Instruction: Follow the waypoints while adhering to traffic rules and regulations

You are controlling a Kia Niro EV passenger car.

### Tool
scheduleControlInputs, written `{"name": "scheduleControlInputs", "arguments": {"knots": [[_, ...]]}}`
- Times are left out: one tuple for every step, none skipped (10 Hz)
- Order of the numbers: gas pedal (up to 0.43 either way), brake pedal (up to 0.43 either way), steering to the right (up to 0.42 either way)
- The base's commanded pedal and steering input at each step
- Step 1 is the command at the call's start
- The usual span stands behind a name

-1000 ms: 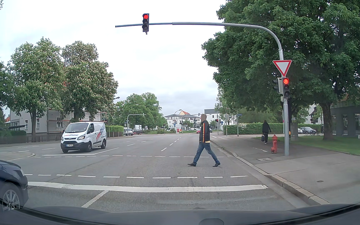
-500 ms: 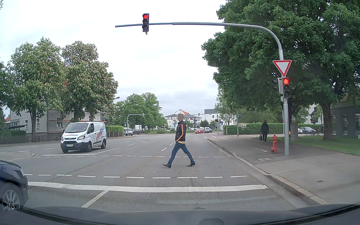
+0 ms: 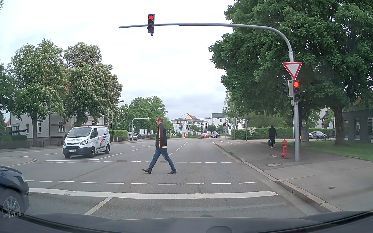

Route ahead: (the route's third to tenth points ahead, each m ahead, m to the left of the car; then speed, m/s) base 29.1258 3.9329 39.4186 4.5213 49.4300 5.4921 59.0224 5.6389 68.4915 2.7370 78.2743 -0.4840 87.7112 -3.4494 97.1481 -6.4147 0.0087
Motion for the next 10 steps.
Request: {"name": "scheduleControlInputs", "arguments": {"knots": [[0.0,0.213,-0.032],[0.0,0.213,-0.032],[0.0,0.213,-0.032],[0.0,0.213,-0.031],[0.0,0.213,-0.031],[0.0,0.213,-0.031],[0.0,0.213,-0.031],[0.0,0.213,-0.031],[0.0,0.213,-0.031],[0.0,0.213,-0.031]]}}
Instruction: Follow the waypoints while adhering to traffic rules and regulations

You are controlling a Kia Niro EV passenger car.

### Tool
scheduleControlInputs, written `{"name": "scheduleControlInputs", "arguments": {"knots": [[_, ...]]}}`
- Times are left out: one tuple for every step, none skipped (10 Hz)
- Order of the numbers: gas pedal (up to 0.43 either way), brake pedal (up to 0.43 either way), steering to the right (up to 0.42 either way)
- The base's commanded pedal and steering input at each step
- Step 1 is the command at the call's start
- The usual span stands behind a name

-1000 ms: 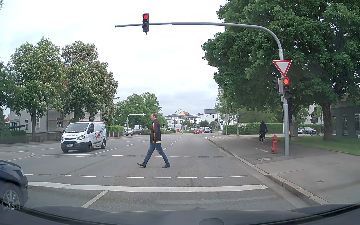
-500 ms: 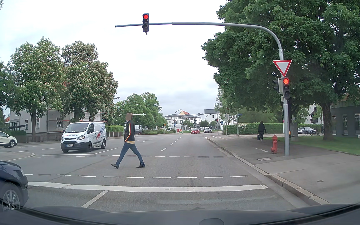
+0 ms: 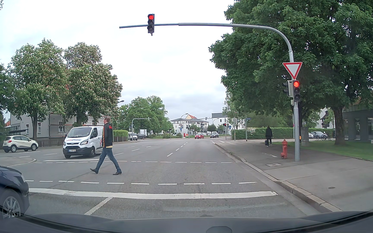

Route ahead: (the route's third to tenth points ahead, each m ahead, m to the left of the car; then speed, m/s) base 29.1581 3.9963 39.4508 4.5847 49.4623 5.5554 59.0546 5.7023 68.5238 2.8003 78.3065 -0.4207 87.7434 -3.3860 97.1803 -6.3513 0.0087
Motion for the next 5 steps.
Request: {"name": "scheduleControlInputs", "arguments": {"knots": [[0.0,0.213,-0.031],[0.0,0.213,-0.03],[0.0,0.213,-0.031],[0.0,0.213,-0.03],[0.0,0.213,-0.03]]}}
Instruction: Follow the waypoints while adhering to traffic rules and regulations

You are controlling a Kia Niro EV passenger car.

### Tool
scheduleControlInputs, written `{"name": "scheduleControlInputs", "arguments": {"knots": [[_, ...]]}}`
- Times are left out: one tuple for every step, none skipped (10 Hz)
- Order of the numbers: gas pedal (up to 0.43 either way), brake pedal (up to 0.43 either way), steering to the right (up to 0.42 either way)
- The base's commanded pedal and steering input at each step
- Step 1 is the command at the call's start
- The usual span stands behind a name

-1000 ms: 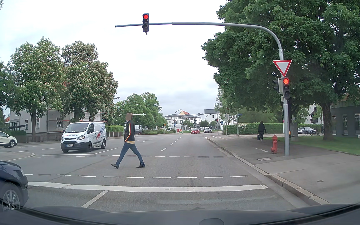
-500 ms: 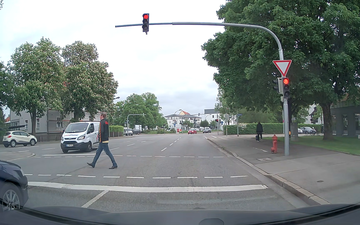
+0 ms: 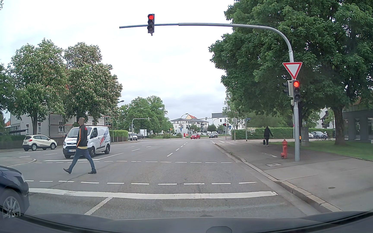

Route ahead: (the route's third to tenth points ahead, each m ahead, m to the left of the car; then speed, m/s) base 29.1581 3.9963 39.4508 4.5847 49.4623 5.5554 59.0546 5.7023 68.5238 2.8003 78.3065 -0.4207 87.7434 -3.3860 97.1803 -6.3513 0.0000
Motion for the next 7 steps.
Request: {"name": "scheduleControlInputs", "arguments": {"knots": [[0.0,0.213,-0.03],[0.0,0.213,-0.03],[0.0,0.213,-0.03],[0.0,0.213,-0.03],[0.0,0.213,-0.03],[0.0,0.213,-0.03],[0.0,0.213,-0.03]]}}
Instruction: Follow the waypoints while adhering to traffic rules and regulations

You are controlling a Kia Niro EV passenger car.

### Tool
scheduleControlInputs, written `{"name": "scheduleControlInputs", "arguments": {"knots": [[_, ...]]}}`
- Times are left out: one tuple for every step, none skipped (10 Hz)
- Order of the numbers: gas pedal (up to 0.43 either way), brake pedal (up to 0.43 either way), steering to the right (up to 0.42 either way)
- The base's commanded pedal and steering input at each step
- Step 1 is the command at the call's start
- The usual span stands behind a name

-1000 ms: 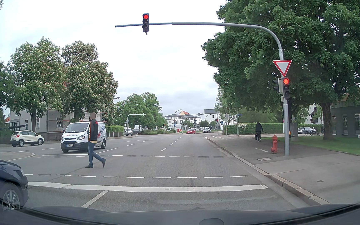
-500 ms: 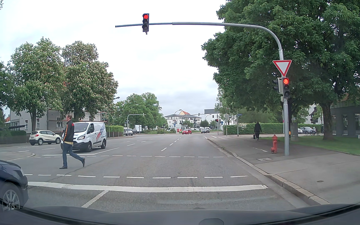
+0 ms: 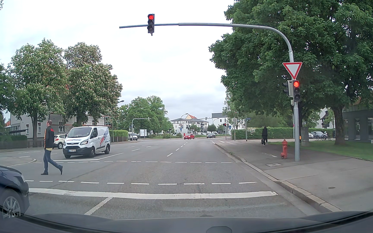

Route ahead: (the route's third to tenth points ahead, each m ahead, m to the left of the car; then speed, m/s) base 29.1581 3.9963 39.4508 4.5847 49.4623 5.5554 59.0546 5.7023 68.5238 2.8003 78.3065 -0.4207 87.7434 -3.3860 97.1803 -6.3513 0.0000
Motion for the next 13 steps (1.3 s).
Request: {"name": "scheduleControlInputs", "arguments": {"knots": [[0.0,0.213,-0.03],[0.0,0.213,-0.029],[0.0,0.213,-0.029],[0.0,0.213,-0.029],[0.0,0.213,-0.029],[0.0,0.213,-0.029],[0.0,0.213,-0.029],[0.0,0.213,-0.029],[0.0,0.213,-0.029],[0.0,0.213,-0.029],[0.0,0.213,-0.029],[0.0,0.213,-0.029],[0.0,0.213,-0.029]]}}
